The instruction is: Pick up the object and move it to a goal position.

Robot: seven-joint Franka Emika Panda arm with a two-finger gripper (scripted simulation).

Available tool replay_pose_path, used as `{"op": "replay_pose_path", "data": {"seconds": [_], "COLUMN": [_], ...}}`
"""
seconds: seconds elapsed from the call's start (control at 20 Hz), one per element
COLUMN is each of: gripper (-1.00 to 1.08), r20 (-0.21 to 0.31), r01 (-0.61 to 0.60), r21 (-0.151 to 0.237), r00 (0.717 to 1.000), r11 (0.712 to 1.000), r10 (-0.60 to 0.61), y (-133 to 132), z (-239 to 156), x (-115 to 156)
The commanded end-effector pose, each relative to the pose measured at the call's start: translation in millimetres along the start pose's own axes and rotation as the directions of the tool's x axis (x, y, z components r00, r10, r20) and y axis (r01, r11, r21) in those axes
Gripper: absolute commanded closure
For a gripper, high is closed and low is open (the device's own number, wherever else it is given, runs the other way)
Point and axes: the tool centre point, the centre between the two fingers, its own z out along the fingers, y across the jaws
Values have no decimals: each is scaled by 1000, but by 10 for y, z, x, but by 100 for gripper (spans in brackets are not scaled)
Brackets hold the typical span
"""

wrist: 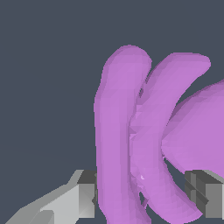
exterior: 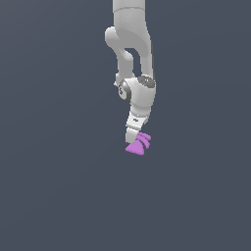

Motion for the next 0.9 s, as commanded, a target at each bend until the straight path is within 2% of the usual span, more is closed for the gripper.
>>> {"op": "replay_pose_path", "data": {"seconds": [0.0,0.85], "gripper": [108,108], "r20": [-1,-7], "r01": [1,3], "r21": [0,5], "r00": [1000,1000], "r11": [1000,1000], "r10": [-1,-3], "y": [118,1204], "z": [-158,-1572], "x": [11,126]}}
